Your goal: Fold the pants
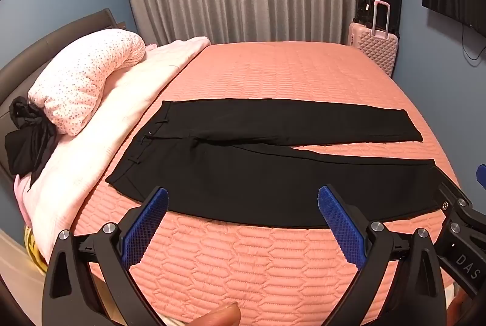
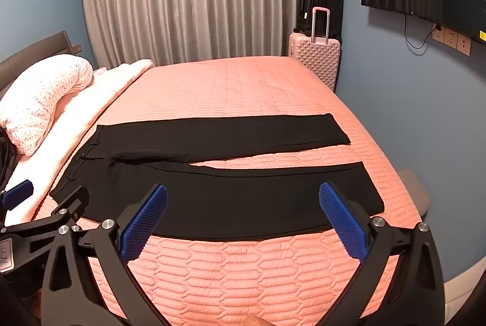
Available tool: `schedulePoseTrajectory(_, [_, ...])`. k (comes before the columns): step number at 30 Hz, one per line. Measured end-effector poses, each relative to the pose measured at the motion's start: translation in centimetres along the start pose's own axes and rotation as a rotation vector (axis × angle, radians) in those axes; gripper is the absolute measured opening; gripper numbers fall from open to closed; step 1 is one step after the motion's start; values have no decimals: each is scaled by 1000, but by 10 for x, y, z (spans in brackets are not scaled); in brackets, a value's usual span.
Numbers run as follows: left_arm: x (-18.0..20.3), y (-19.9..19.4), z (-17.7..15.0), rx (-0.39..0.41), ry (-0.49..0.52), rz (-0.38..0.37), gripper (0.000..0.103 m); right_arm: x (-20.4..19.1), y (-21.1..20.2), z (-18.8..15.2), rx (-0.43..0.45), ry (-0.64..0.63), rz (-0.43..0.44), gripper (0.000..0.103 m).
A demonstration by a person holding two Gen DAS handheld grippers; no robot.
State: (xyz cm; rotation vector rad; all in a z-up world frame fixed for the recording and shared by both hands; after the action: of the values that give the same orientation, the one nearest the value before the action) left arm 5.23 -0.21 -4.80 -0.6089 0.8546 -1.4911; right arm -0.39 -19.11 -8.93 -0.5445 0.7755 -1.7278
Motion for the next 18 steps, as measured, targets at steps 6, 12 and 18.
schedulePoseTrajectory(6, [-3, 1, -1, 5, -16, -17, 98, -5, -2, 1, -8, -18, -2, 98])
schedulePoseTrajectory(12, [-4, 0, -4, 9, -18, -19, 98, -6, -6, 5, 16, -22, 6, 98])
schedulePoseTrajectory(18, [-5, -2, -1, 1, -16, -23, 98, -6, -6, 5, 10, -16, 7, 98])
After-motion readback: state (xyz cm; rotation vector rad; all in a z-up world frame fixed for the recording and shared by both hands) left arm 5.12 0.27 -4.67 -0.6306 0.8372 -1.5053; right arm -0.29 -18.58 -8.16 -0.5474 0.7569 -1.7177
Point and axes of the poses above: each gripper's, at about its wrist camera, not at the fingertips, and y roughly the way its jaws point, x to its right, z to its top, the point moved 7 cm from there along y, roughly the way its jaws point, and after that the axes turned 11 degrees about -x, right-handed, at the moved point
